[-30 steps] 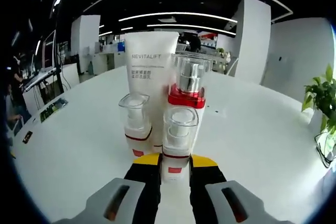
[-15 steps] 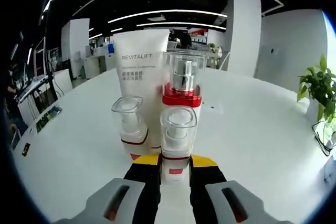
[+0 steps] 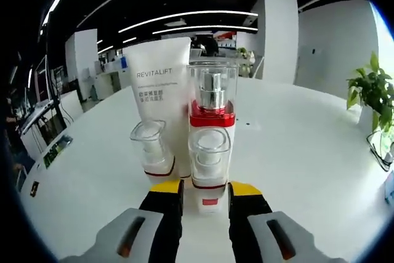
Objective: Arrange the skincare products in the storage area until every visible bottle or jar stands upright without overlapping.
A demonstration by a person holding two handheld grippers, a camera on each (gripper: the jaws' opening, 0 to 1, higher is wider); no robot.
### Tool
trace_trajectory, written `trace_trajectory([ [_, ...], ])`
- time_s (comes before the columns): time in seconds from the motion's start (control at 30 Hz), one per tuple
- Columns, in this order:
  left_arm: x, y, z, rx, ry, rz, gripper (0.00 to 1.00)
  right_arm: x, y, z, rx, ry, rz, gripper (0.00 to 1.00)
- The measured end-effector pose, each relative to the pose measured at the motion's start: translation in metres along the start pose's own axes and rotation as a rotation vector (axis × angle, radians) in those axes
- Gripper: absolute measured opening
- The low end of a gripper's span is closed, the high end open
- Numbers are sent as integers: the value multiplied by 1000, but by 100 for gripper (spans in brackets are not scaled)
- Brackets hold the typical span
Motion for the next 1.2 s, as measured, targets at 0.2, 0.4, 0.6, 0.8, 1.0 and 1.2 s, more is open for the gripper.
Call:
trace_trajectory([
  [0.2,0,1,0,-4,-1,-4,41,1,-7,-26,-14,-30,42,24],
  [0.4,-2,0,-2,-7,-16,-4,42,15,-12,-70,-55,-67,51,25],
  [0.6,-5,-4,-1,2,-27,17,44,38,5,-124,-182,-95,26,29],
  [0.8,-10,-6,-3,7,-47,22,46,62,29,-175,-304,-127,-83,32],
  [1.0,-17,-8,-5,11,-72,17,48,77,60,-222,-464,-154,-204,35],
  [1.2,-26,-15,-7,52,-100,24,52,89,79,-252,-537,-159,-262,42],
])
Point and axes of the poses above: the point that each gripper's makers call its tool centre point, and the gripper's own axes: z roughly forward along the fingers, y roughly to its left, x roughly out of its underside, the point moved 4 cm from there along -z, roughly backward along the fingers, and after that the axes turned 13 degrees about x, right-handed, at the moved point
